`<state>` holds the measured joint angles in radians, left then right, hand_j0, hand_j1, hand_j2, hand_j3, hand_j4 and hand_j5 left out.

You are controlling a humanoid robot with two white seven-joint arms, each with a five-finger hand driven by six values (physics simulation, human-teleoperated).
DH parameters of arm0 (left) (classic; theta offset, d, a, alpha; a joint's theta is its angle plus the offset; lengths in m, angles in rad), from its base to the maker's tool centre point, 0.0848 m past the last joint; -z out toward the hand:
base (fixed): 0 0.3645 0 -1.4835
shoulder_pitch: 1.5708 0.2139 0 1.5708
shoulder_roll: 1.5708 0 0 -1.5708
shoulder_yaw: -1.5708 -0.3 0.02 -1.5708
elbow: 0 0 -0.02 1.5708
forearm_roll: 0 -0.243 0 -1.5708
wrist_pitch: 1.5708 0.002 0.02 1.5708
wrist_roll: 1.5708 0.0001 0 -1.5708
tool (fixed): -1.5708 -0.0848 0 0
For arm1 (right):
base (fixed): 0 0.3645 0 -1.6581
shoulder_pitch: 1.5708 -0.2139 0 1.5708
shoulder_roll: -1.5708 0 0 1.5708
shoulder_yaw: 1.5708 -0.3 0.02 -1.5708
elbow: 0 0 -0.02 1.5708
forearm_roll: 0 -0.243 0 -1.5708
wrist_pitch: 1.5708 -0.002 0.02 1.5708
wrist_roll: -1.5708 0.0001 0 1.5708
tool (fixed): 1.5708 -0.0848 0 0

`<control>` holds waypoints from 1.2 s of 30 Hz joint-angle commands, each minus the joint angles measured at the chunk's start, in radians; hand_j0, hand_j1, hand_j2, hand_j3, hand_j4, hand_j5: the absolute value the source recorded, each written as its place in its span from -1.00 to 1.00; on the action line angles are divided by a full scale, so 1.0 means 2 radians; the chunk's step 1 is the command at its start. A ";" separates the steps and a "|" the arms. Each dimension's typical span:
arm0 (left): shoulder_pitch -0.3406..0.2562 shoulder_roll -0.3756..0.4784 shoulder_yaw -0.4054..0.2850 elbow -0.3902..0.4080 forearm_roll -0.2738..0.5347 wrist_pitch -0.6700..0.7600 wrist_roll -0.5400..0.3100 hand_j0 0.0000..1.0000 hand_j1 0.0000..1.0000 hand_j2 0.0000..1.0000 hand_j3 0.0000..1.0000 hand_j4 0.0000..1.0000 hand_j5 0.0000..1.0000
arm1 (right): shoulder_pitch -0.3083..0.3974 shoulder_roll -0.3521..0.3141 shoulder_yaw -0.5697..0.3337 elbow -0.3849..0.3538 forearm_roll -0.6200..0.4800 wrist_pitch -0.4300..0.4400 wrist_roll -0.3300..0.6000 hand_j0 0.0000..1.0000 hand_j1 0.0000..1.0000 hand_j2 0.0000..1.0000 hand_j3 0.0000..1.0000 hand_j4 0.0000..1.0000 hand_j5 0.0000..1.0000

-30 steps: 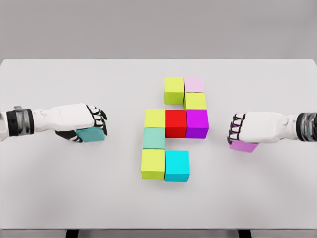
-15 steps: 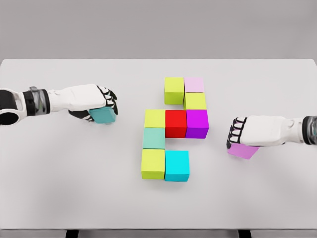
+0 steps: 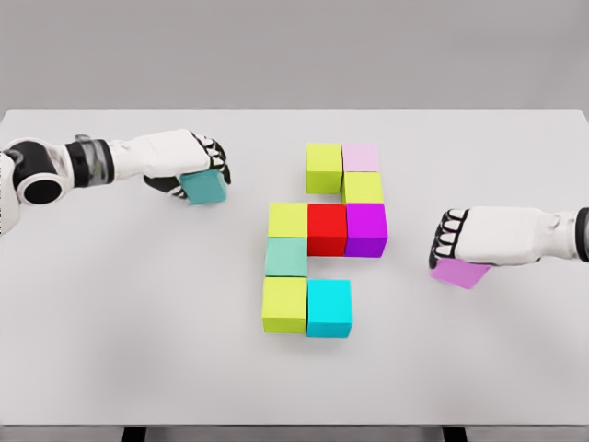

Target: Assemble the squares on the desktop into the number 2

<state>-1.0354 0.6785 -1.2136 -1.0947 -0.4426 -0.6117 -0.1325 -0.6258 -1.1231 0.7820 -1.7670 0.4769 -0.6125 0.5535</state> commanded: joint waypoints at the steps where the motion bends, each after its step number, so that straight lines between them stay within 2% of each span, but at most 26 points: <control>1: -0.001 -0.013 0.001 0.014 -0.003 0.000 0.000 0.31 0.31 0.31 0.31 0.31 0.31 | -0.004 -0.005 0.020 0.000 -0.002 0.001 -0.001 0.07 0.07 0.07 0.07 0.07 0.07; 5: -0.009 -0.029 0.001 0.027 -0.005 0.000 0.000 0.31 0.31 0.31 0.31 0.31 0.31 | -0.026 -0.003 0.055 0.000 -0.003 0.001 -0.002 0.07 0.07 0.07 0.07 0.07 0.07; 21: -0.038 -0.067 0.001 0.067 -0.023 0.000 0.000 0.32 0.32 0.32 0.32 0.32 0.32 | -0.025 0.054 0.067 -0.002 -0.014 0.001 -0.003 0.07 0.07 0.07 0.07 0.07 0.07; 28: -0.041 -0.088 0.001 0.084 -0.031 0.000 0.000 0.33 0.33 0.33 0.33 0.33 0.33 | -0.022 0.052 0.090 -0.002 -0.034 0.001 -0.003 0.07 0.07 0.07 0.07 0.07 0.07; 36: -0.046 -0.108 0.001 0.102 -0.039 0.000 0.000 0.34 0.34 0.34 0.34 0.34 0.34 | -0.012 0.068 0.100 -0.002 -0.048 0.001 -0.004 0.07 0.07 0.07 0.07 0.07 0.07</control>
<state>-1.1275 0.4710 -1.2142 -0.8972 -0.5205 -0.6117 -0.1325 -0.6505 -0.9960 0.9615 -1.7681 0.3822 -0.5903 0.5142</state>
